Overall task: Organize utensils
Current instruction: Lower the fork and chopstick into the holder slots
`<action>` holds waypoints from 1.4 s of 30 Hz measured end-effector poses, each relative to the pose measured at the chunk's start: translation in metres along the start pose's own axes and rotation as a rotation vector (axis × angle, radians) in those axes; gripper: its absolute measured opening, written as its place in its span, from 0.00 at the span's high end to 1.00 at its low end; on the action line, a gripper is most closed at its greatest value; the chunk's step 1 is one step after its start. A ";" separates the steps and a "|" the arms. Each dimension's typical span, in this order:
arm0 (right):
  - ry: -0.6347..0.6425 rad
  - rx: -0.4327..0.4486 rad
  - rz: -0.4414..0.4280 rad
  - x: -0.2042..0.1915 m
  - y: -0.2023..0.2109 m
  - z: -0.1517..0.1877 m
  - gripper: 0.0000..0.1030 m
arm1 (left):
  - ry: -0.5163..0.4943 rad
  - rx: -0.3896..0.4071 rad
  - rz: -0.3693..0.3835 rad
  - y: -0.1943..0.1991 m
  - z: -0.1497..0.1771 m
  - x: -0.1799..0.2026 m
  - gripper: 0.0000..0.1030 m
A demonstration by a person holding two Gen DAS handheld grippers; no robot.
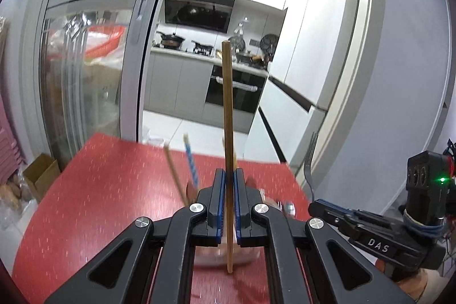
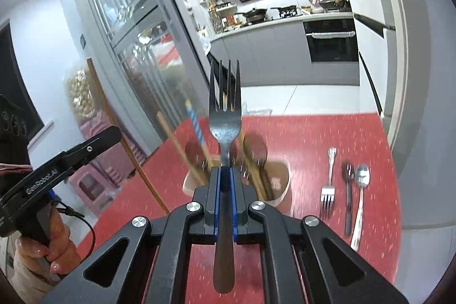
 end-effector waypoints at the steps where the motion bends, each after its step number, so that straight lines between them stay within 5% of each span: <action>1: -0.002 0.009 0.003 0.002 -0.005 -0.006 0.94 | -0.005 0.012 -0.002 -0.006 -0.008 0.001 0.70; 8: -0.003 0.061 0.033 0.015 -0.039 -0.038 0.94 | -0.023 0.057 -0.029 -0.040 -0.030 0.002 0.70; 15: 0.039 0.104 0.064 0.024 -0.071 -0.042 0.94 | -0.038 0.021 -0.067 -0.074 -0.013 -0.004 0.70; 30: 0.150 0.097 0.109 0.031 -0.092 -0.001 0.94 | -0.080 -0.082 -0.113 -0.107 0.043 -0.010 0.70; 42: 0.153 0.006 0.119 0.036 -0.099 0.026 0.93 | -0.094 -0.144 -0.150 -0.114 0.066 -0.011 0.70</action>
Point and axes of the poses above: each gripper's, at about its wrist camera, not at the fingertips, and y roughly against the way its jaws point, x to its right, z to its underside, the point moved 4 cm from there along -y, roughly the way its jaws point, and after that the axes turned 7 degrees about x, right-handed, at the moved point
